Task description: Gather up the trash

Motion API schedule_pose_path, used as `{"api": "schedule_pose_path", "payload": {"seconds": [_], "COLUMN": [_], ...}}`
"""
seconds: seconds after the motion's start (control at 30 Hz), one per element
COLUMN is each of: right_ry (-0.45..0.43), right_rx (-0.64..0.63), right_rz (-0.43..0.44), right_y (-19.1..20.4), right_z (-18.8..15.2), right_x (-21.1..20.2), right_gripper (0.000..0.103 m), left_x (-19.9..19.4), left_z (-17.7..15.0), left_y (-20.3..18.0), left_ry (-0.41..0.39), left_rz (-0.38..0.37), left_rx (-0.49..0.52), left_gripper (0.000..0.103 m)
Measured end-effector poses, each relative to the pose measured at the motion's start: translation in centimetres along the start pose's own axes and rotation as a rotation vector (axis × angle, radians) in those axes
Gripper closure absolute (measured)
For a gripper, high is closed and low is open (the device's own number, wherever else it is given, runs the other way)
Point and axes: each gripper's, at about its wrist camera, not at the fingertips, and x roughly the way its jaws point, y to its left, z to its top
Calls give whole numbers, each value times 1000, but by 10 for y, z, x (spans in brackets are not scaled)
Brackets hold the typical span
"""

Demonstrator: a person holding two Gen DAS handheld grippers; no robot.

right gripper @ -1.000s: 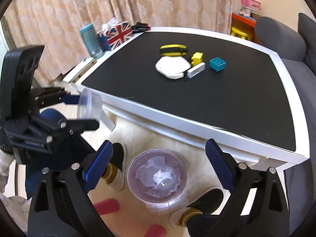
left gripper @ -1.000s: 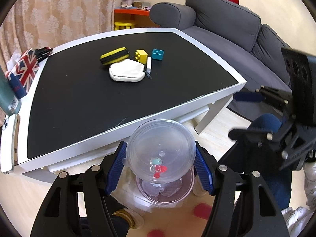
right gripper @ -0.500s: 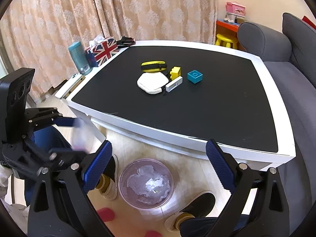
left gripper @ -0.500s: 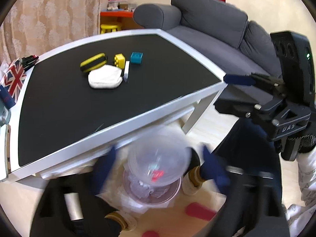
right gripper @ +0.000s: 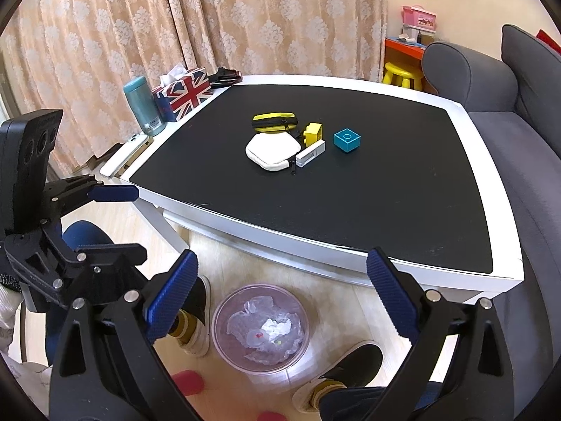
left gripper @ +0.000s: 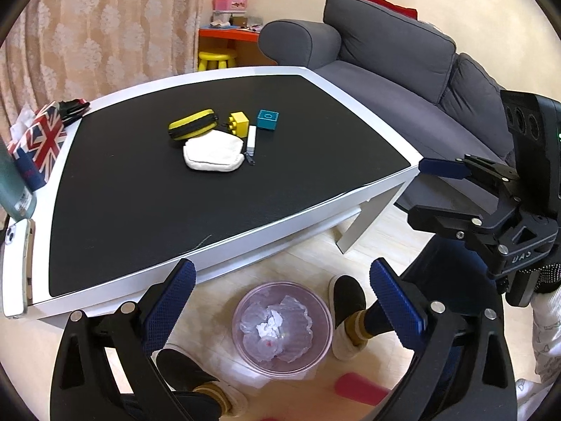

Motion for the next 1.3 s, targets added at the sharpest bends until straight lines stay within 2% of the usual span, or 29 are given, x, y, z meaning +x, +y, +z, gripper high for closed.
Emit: {"api": "schedule_pose_path", "payload": {"seconds": [0.33,0.7,1.0,1.3], "right_ry": [0,-2,8,39], "right_rx": [-2,1,-14,-15], "right_rz": [7,5,5,10], "right_y": [3,-11,-24,-39], "right_z": [12,50,85,107], "right_x": [4,21,48,81], "right_gripper": [7,7,7,7], "left_x": [-6,4,29,70], "left_z": [11,54,94,125], "left_y": [18,52,75,91], "left_ry": [-16,-23,-7,45], "left_rz": [43,74,81,51], "left_rx": [-32,-66,-77,-88], "left_gripper": [7,7,7,7]}}
